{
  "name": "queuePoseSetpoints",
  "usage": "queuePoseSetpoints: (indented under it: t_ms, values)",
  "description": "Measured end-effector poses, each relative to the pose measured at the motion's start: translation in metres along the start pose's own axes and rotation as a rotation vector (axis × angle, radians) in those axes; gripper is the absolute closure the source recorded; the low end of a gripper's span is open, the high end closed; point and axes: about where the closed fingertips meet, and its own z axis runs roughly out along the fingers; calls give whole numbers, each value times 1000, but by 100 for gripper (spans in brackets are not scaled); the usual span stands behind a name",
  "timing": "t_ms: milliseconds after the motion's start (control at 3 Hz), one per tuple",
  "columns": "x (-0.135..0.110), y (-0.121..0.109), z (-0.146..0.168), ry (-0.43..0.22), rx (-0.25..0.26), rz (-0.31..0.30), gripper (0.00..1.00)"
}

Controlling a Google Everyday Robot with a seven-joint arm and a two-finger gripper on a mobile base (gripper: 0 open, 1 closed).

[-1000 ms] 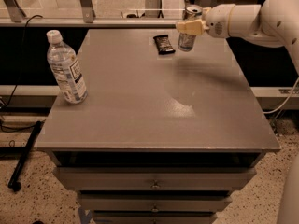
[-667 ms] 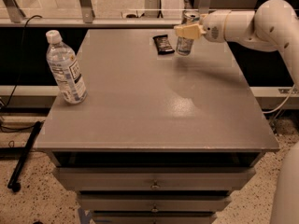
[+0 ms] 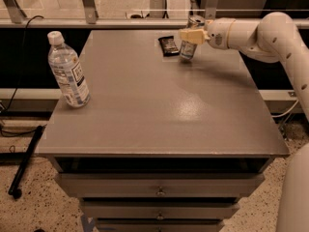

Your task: Move redbull can near rxbar chocolate

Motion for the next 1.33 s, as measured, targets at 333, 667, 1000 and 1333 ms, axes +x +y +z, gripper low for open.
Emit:
queuePoseSetpoints:
  t_ms: [333, 667, 1000, 1333]
  values:
    - [5, -5, 2, -21, 9, 9, 38]
    - [8, -7, 3, -36, 14, 16, 15]
    - [10, -8, 5, -47, 14, 24, 0]
    - [13, -8, -2, -49, 23, 30, 0]
